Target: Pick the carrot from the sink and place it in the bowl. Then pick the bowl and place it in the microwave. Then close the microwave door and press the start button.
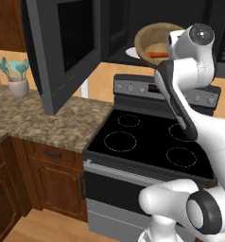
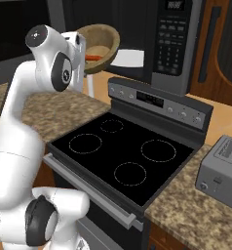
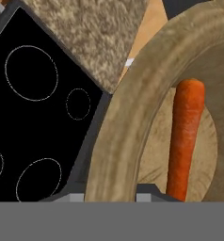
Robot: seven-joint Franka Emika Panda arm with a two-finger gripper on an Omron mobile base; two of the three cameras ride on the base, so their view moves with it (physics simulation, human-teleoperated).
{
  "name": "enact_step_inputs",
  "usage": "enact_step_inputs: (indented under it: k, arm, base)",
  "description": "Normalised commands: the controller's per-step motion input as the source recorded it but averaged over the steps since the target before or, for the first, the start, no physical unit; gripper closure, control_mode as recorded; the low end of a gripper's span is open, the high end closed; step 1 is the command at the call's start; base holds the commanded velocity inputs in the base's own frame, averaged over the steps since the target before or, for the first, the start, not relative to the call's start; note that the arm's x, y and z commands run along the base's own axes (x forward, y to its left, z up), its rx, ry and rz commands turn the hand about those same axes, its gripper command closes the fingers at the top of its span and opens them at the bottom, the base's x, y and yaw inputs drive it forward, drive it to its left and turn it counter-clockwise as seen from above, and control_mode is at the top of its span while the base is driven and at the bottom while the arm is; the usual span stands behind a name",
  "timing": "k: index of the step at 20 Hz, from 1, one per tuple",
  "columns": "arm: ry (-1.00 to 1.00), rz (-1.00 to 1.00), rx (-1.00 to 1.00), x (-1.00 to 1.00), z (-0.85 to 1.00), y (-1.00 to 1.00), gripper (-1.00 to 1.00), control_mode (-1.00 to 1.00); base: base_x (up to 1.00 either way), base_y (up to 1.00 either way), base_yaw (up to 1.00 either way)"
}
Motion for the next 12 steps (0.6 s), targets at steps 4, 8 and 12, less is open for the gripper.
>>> enact_step_inputs:
  k: [4,8,12]
  arm:
    - [0.01,0.0,0.0,0.96,0.05,-0.34,1.0,-1.0]
    - [0.09,0.0,0.0,1.0,0.01,-0.26,1.0,-1.0]
    - [0.09,0.0,0.0,1.0,0.0,-0.23,1.0,-1.0]
  base:
    - [0.0,0.0,0.0]
    - [0.0,0.0,0.0]
    - [0.0,0.0,0.0]
